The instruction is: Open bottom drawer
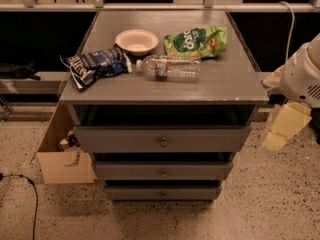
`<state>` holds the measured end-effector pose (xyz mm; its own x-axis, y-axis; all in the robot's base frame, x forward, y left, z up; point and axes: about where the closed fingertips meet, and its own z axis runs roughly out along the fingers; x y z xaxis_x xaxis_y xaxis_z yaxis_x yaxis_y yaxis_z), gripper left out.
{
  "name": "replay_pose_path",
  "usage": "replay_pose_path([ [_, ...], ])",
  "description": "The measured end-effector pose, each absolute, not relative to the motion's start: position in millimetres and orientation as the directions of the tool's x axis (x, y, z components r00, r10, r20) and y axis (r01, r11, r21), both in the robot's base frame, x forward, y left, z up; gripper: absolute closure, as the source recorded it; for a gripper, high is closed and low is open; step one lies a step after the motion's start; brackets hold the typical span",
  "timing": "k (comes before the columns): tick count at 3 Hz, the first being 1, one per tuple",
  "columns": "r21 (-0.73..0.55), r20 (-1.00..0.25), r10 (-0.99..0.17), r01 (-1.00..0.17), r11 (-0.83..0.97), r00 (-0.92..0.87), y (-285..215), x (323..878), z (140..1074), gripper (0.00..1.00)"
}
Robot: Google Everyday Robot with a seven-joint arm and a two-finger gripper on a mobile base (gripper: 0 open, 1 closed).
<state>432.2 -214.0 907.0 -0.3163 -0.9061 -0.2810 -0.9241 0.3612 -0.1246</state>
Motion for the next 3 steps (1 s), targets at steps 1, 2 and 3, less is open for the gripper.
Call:
replay_pose_path([
  [1, -0.125, -0.281, -0.906, -0.924, 0.361, -0.316, -214, 432, 907, 0.00],
  [2, -0.077, -0.317, -0.885, -0.920, 0.384, -0.342, -203, 434, 892, 0.00],
  [3, 0.038, -0.381, -0.841, -0.915, 0.401, -0.384, -169, 429, 859, 0.00],
])
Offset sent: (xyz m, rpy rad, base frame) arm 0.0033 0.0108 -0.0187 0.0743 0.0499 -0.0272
